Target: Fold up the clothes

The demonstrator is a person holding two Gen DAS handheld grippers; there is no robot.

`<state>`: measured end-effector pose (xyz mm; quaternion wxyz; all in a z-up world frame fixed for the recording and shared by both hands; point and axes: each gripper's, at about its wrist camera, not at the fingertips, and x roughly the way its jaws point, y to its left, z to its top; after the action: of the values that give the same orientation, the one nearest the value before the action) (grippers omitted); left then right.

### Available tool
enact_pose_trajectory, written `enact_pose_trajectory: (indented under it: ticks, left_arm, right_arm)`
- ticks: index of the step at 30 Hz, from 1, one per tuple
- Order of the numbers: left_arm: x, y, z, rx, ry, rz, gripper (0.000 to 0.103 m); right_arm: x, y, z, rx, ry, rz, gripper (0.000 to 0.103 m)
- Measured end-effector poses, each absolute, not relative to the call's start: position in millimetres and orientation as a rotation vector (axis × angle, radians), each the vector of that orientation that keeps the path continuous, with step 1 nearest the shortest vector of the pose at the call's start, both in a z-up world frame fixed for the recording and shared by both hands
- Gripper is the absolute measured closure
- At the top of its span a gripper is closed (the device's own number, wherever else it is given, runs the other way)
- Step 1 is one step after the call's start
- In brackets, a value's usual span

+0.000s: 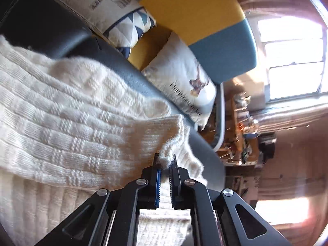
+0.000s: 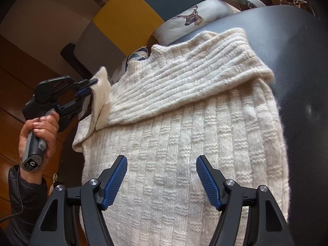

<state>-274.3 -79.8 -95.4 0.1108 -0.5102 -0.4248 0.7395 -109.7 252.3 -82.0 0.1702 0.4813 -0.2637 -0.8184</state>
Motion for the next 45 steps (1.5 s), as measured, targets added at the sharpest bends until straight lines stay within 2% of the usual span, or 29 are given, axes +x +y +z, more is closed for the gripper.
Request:
enact_pose_trajectory:
  ticks: [4,6,7,9,11,12,18,21,22,24,29,35,36,38,39,42,45]
  left_arm:
    - [-274.1,-46.7,-118.8,-1.591,-1.161,2.147,0.096]
    - [-272.9,-37.3,-126.1,-1.626,-1.116,2.121,0.092]
    - [-271.2,-35.8,-127.3,-1.634,-1.101,2.104,0.089]
    - [-269.1,-38.9,-126.1,-1.603,-1.126,2.065,0.072]
    - [-265.9,-43.5,-123.4,-1.568,-1.15,2.029,0.064]
    - [-260.0,-52.3,-116.8,-1.536,-1.163,2.024,0.062]
    - [-219.5,-113.6,-89.2,-1.364,-1.27,2.01,0.053]
    - [-191.9,-158.9,-97.1,-1.294,-1.422,1.989,0.051]
    - [-182.8,-173.0,-101.0,-1.282,-1.456,1.992,0.051]
    - [-164.6,-199.2,-108.1,-1.267,-1.524,2.004,0.051]
    - [-134.4,-241.2,-122.6,-1.217,-1.623,1.998,0.05]
    - [-116.4,-268.9,-141.5,-1.187,-1.718,1.964,0.049]
    - [-114.5,-273.3,-145.4,-1.182,-1.745,1.953,0.049]
    - [-112.3,-281.6,-153.3,-1.152,-1.818,1.915,0.049]
    - [-112.2,-284.0,-156.6,-1.128,-1.854,1.888,0.049]
    - [-114.2,-286.8,-161.7,-1.057,-1.945,1.817,0.049]
    - [-123.3,-279.8,-162.4,-0.988,-2.01,1.748,0.049]
  right_arm:
    - [-119.4,257.0,-75.9,1.254,-0.83,-2.286,0.032]
    - [-129.8,253.9,-71.9,1.236,-0.828,-2.309,0.032]
    - [-136.2,250.9,-70.1,1.237,-0.822,-2.328,0.032]
    - [-154.4,243.8,-75.1,1.233,-0.891,-2.266,0.033]
    - [-173.3,236.5,-81.5,1.227,-0.972,-2.185,0.038]
    - [-182.8,232.9,-84.7,1.224,-1.011,-2.144,0.043]
    - [-224.2,207.7,-114.3,1.221,-1.204,-2.047,0.043]
    - [-235.8,194.5,-125.4,1.246,-1.239,-2.06,0.046]
    - [-237.8,190.7,-126.7,1.237,-1.255,-2.066,0.053]
    - [-241.9,181.4,-126.5,1.231,-1.245,-2.097,0.057]
    - [-253.5,167.7,-137.7,1.253,-1.339,-2.076,0.076]
    - [-259.1,166.2,-148.8,1.288,-1.455,-2.026,0.077]
    - [-258.8,165.3,-148.4,1.284,-1.447,-2.031,0.077]
    - [-258.9,159.1,-138.8,1.34,-1.285,-2.112,0.093]
    - [-256.6,157.4,-133.4,1.353,-1.234,-2.16,0.096]
    - [-253.2,151.0,-116.0,1.354,-1.139,-2.251,0.097]
    - [-259.8,134.3,-86.8,1.353,-0.937,-2.315,0.097]
